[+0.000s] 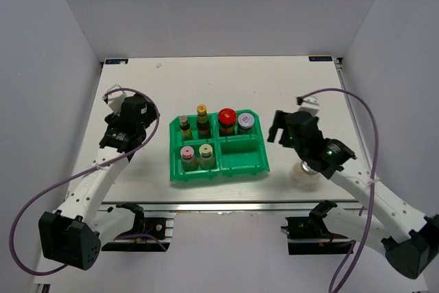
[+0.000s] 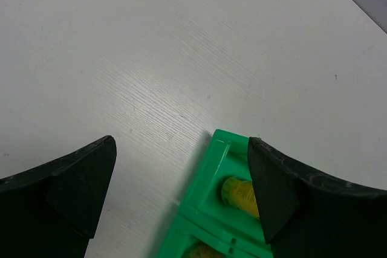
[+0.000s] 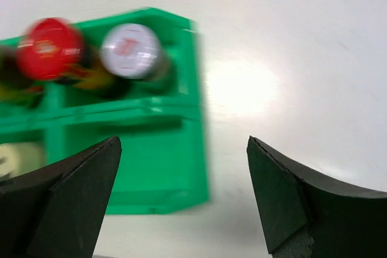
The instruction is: Organize the condiment bottles
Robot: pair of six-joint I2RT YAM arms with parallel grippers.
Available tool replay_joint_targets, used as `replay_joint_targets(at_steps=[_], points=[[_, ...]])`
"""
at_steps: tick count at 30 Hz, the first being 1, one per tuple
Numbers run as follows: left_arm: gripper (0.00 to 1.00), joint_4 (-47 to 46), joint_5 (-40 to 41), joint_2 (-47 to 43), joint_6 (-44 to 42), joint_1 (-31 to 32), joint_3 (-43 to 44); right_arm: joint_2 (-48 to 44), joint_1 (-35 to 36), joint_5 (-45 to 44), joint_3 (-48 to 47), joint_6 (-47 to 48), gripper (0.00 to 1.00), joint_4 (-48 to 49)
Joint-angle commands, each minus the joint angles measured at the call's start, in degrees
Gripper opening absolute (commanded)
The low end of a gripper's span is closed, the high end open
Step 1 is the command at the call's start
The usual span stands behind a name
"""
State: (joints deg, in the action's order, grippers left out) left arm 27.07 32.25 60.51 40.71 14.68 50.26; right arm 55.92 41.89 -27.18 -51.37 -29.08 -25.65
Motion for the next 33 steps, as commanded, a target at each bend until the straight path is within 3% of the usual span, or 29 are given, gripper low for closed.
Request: replay_joint_targets(at_steps=[1,5,10,23,26,33], points=[[0.98,-1.49,-1.40,-1.36,-0.81,-0.44,0.10,-4.76,-5.73,-9.38,2.33,-13.01,0.89,-15.55],[0.98,-1.84,-2.28,-1.01,-1.07,-0.44,0.19,-6.26,-13.75,-10.79,2.68,-16.36,0.89,-25.83],[0.98,-1.49,-2.10,-0.57,-1.25,-0.53,0.45,-4.51,-18.50,-7.89,4.00,-15.74,0.89,-27.70],[0.98,-1.67,-2.10,-0.39,-1.25,-0.53,0.28,-2.83,-22.20,0.46,10.85,-11.26,0.88,-21.29],[0.98,-1.49,-2.02,-0.31,-1.16,-0.53,0.45,-3.18,-22.29,0.55,10.77,-10.82,0.77,-20.93],[0.98,-1.41,-2.19,-0.75,-1.07,-0.53,0.36,-3.45,-22.29,1.60,9.80,-9.50,0.32,-21.72]])
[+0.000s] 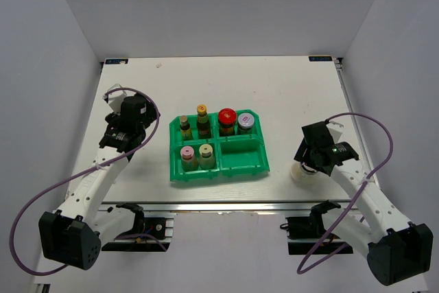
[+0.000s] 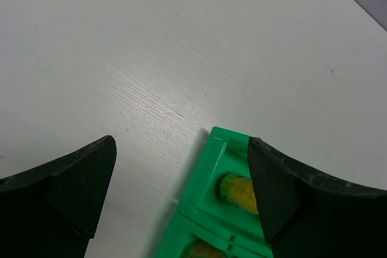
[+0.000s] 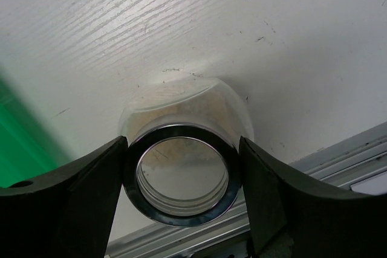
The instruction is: Organize the condiment bottles
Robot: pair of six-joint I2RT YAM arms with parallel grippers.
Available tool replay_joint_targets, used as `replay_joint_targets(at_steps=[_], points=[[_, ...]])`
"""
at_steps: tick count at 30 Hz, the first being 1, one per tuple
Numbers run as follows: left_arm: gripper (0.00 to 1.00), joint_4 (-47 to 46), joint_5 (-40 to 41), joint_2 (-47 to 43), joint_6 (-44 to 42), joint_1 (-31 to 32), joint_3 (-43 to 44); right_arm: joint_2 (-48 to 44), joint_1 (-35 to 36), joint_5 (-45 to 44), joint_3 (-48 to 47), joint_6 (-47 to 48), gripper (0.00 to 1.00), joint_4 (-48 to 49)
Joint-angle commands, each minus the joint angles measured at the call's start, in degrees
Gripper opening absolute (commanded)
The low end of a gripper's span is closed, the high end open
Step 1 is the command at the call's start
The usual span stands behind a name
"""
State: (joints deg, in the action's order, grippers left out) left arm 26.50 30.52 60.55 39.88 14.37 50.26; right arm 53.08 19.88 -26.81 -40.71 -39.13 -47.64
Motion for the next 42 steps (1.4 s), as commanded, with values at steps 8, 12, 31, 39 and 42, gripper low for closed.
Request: replay_joint_targets(at_steps=[8,12,31,39,42], points=[[0.98,-0.57,-0.73,-1.14,-0.24,-0.22,0.45,-3.15,-0.10,11.32,-7.45,15.81,0.05,6.06],[0.98,-1.01,-0.99,-1.58,-0.33,-0.31,0.10,-4.48,1.38,16.95,-11.14,19.44,0.01,9.57],[0.98,-1.19,-1.08,-1.67,-0.50,-0.22,-0.16,11.86,29.52,4.31,-18.88,13.82,0.00,23.99],[0.98,-1.10,-1.17,-1.84,-0.59,-0.22,-0.25,16.96,32.32,4.31,-17.74,12.25,0.00,29.09],[0.98,-1.01,-1.08,-1.84,-0.50,-0.31,-0.25,18.19,33.21,3.00,-17.21,10.58,0.00,29.01]])
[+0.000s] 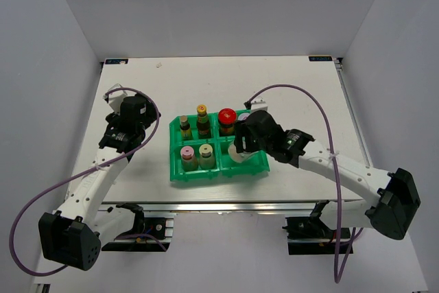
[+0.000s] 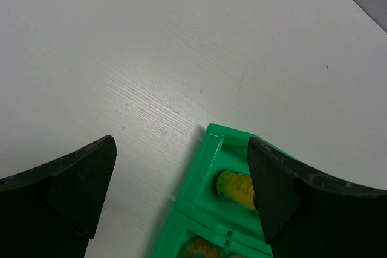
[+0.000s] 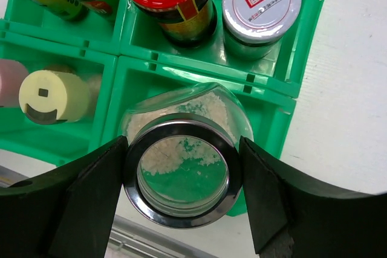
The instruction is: Organize the condiment bottles
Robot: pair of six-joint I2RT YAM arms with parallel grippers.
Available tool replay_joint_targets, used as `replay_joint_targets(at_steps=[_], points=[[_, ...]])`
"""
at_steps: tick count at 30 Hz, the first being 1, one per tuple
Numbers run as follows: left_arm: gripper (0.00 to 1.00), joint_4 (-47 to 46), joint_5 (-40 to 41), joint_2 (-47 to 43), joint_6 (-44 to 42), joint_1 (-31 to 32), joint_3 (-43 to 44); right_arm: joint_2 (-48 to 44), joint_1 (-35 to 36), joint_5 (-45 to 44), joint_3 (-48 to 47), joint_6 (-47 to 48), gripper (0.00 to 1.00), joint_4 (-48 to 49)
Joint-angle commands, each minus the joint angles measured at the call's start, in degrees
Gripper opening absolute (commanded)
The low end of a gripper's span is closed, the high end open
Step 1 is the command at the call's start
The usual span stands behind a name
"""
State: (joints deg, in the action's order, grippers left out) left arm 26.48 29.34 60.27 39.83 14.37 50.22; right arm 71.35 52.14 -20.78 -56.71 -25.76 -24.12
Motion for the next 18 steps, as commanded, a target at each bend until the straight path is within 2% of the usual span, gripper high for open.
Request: replay_joint_targets(at_steps=[1,5,9,11,18], points=[[0.98,-1.08,0.19,-1.56,-0.37,-0.31,-0.29,0.19,1.21,-4.61,-1.82,-3.68,0.00,4.70],[0.98,-0.99,-0.08,-1.56,-0.46,-0.22,-0.21,0.37,3.76,-14.27,-2.44,-10.35,0.00,2.06],[0.98,-1.17,-0.16,-1.65,-0.46,-0.22,-0.21,1.33,4.11,-15.61,-2.97,-12.73,0.00,-0.04],[0.98,-1.08,-0.34,-1.56,-0.46,-0.31,-0.21,2.47,4.37,-17.01,-3.32,-17.47,0.00,-2.93],[0.98,-1.08,-0.69,-1.30,-0.46,-0.22,-0.12,3.79,4.55,-14.64,-0.07,-22.23,0.00,3.11]])
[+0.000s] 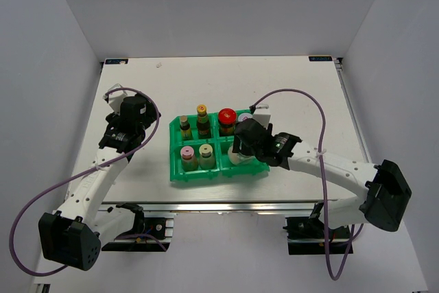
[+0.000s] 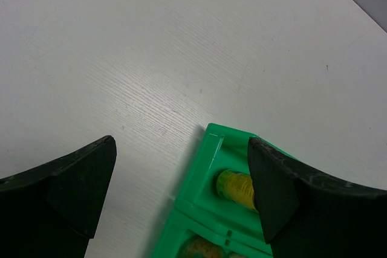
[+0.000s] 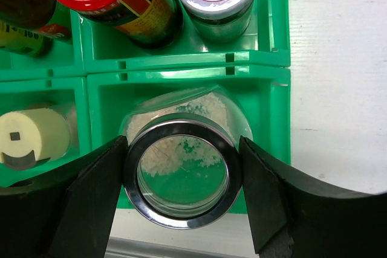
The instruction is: Organize the condiment bottles
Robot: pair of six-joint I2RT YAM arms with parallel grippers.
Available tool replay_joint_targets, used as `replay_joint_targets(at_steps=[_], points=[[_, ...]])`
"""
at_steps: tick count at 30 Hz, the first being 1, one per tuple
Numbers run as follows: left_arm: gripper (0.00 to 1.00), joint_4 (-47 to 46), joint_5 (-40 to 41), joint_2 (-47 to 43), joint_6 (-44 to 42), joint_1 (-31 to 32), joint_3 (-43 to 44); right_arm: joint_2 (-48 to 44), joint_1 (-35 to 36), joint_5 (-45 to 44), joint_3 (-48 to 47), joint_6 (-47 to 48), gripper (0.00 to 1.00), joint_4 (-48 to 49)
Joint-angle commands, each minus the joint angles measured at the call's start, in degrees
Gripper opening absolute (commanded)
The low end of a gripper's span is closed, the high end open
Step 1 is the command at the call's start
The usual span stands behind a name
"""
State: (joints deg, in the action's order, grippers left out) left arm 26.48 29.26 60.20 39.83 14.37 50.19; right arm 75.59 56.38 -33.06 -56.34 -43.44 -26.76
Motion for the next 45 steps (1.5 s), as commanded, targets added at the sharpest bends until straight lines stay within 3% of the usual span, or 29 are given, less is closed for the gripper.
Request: replay_joint_targets(at_steps=[1,6,12,14,18,19,22,28,33,35,40,45], points=[[0.98,-1.17,-0.69,-1.32,-0.46,-0.22,-0.10,-0.27,0.40,-2.36,-0.35,-4.55,0.00,6.02],[0.98,-1.08,-0.60,-1.23,-0.46,-0.31,-0.10,2.54,0.31,-1.83,-0.44,-4.72,0.02,6.64],[0.98,-1.08,-0.60,-1.32,-0.46,-0.31,-0.27,5.70,0.31,-1.92,-0.53,-5.25,0.23,6.72],[0.98,-0.99,-0.69,-1.32,-0.55,-0.31,-0.27,6.67,0.13,-1.83,-0.70,-5.16,0.37,6.72],[0.98,-0.99,-0.78,-1.41,-0.55,-0.22,-0.27,7.73,0.05,-1.31,-1.49,-4.55,0.56,6.46],[0.98,-0.90,-0.87,-1.41,-0.46,-0.31,-0.27,7.73,0.13,-1.39,-1.76,-4.37,0.69,6.03],[0.98,-0.90,-0.78,-1.49,-0.37,-0.22,-0.27,6.50,0.05,-1.75,-2.55,-3.32,0.89,5.76],[0.98,-0.64,-0.43,-1.84,-0.28,-0.22,-0.10,0.01,0.13,-2.62,-3.96,1.95,0.89,5.41],[0.98,-0.73,0.89,-2.63,-0.46,-0.22,-0.01,-6.59,-0.74,-11.84,-3.43,4.76,0.89,2.07],[0.98,-0.81,1.15,-3.16,-0.63,-0.31,-0.10,-10.63,-3.20,-15.09,-1.33,5.29,0.89,0.84],[0.98,-2.04,2.38,-4.22,-1.51,-0.31,-0.89,-21.42,-16.20,-12.65,7.28,10.20,0.89,4.69],[0.98,-3.97,3.88,-5.71,-2.91,-0.31,-2.11,-28.64,-19.38,-16.51,13.79,13.63,0.89,6.98]])
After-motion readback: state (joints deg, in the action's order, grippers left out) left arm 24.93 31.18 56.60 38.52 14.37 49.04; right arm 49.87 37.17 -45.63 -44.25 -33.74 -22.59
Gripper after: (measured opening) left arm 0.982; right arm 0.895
